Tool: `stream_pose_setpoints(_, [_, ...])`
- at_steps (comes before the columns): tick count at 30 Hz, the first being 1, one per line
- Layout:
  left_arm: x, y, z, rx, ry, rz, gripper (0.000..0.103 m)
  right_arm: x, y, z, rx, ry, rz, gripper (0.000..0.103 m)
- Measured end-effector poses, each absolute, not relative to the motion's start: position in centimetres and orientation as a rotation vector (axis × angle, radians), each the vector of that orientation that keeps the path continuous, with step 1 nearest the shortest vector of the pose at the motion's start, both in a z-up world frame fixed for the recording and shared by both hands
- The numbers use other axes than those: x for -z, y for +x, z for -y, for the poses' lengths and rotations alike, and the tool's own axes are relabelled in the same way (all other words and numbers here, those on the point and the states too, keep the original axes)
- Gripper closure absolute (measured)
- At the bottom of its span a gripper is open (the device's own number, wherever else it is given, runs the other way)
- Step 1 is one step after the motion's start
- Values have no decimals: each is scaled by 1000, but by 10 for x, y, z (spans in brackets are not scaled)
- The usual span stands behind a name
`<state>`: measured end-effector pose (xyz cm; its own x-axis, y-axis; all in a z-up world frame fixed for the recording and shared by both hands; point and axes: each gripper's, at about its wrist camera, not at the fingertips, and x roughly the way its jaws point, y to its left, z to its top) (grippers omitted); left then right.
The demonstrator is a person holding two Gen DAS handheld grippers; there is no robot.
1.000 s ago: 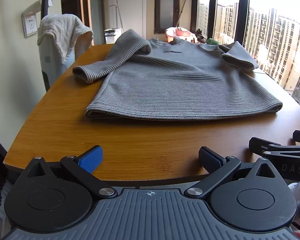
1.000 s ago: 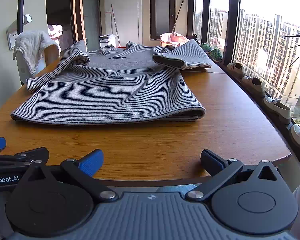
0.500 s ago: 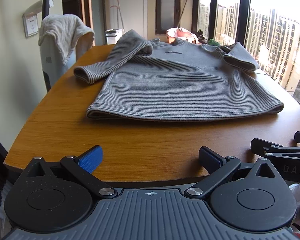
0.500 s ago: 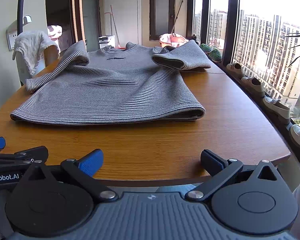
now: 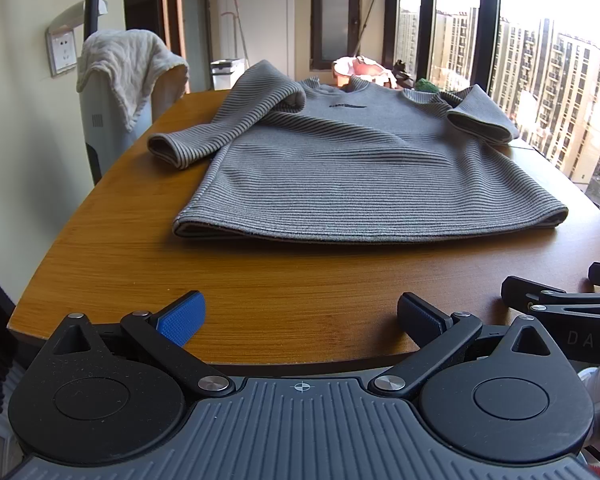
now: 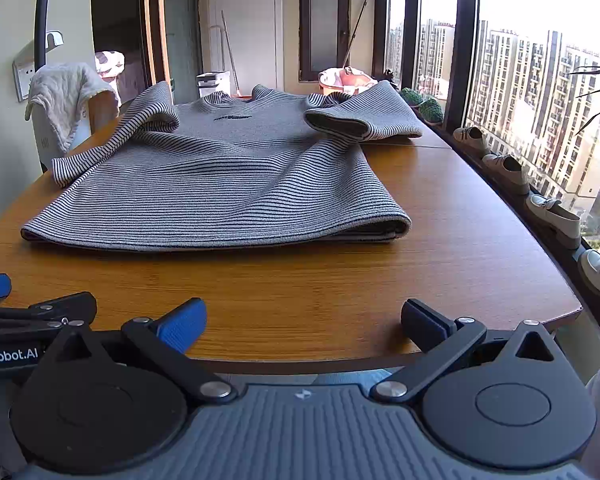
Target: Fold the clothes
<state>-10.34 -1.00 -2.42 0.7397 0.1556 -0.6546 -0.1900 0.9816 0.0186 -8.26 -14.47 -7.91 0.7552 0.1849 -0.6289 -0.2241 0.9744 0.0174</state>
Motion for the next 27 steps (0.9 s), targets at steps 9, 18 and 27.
stream_pose_setpoints(9, [24, -104, 11, -190, -50, -712, 0, 79, -82, 143, -223, -60, -679, 0])
stream_pose_setpoints(18, [24, -104, 10, -188, -50, -708, 0, 79, -83, 144, -223, -59, -677, 0])
stream_pose_setpoints(27, [24, -105, 11, -188, -50, -706, 0, 79, -84, 145, -221, -54, -674, 0])
